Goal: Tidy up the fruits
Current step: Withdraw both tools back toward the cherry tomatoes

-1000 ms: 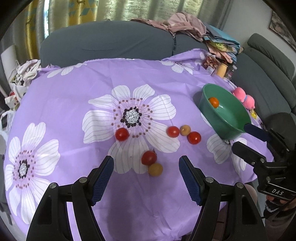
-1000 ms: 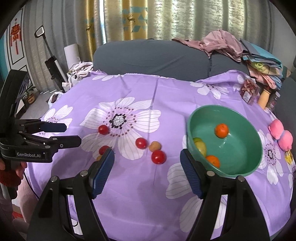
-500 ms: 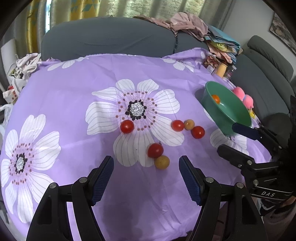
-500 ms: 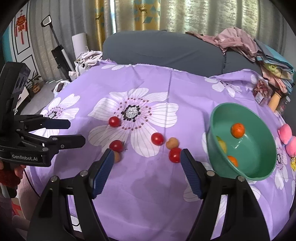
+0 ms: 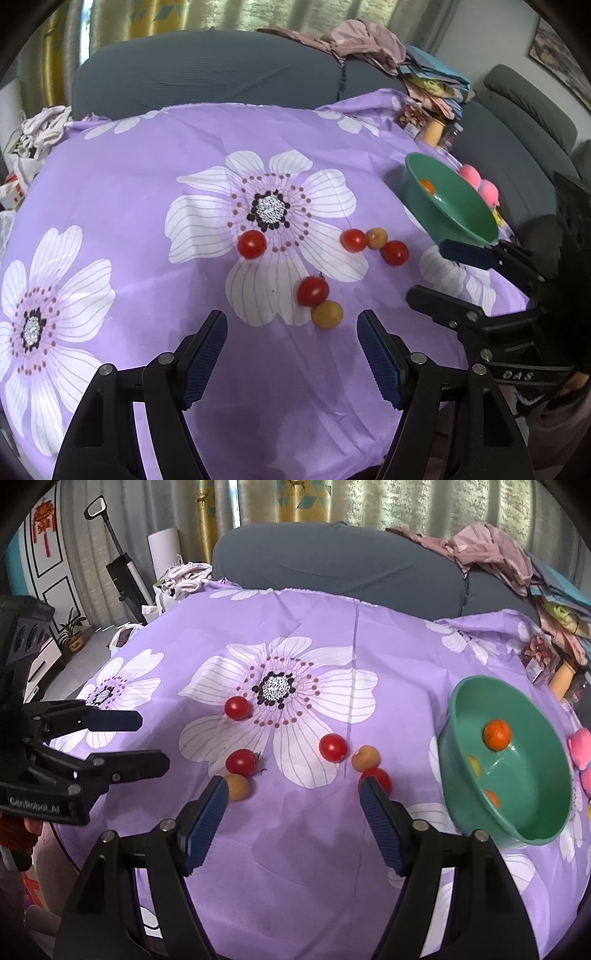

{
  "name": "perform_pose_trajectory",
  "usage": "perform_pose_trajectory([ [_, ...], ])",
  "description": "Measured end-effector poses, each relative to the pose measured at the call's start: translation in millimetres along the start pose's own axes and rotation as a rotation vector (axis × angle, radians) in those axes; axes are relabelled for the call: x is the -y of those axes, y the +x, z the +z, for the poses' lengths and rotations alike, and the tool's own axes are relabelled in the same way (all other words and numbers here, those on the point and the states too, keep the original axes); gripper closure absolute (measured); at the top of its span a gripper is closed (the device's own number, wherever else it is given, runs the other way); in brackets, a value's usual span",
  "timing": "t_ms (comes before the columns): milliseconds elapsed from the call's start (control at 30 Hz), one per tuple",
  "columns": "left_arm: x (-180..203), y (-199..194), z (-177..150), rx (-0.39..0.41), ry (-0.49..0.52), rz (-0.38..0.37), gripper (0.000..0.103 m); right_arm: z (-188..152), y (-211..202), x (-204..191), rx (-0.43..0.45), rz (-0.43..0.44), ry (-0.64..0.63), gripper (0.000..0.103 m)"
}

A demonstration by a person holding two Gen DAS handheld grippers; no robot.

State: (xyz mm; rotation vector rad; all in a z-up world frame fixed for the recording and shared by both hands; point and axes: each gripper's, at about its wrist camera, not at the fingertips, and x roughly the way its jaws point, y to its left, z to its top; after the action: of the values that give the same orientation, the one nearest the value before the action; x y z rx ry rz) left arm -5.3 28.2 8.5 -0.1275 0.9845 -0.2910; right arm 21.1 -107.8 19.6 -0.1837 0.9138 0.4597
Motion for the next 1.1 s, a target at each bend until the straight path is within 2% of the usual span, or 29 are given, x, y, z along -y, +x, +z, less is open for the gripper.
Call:
perform_pose_trajectory([
  [267,5,10,-4,-0.027,0.032,-0.034,0.030,-2,14,3,-0.038,0.037,0.025,0.029],
  [567,-7,20,-2,-0.046,-0.024,-0.079,0.030,-12,37,-3,-0.101,0.117,0.018,0.034],
  [933,-11,25,4,-0.036,-0.016,-0.118,0.030,-12,50,-11,-0.130,0.186,-0.011,0.037],
  [1100,-4,28,1,-0.046,0.032,-0.090,0.030,-9,43,18,-0.109,0.122,0.045,0.037],
])
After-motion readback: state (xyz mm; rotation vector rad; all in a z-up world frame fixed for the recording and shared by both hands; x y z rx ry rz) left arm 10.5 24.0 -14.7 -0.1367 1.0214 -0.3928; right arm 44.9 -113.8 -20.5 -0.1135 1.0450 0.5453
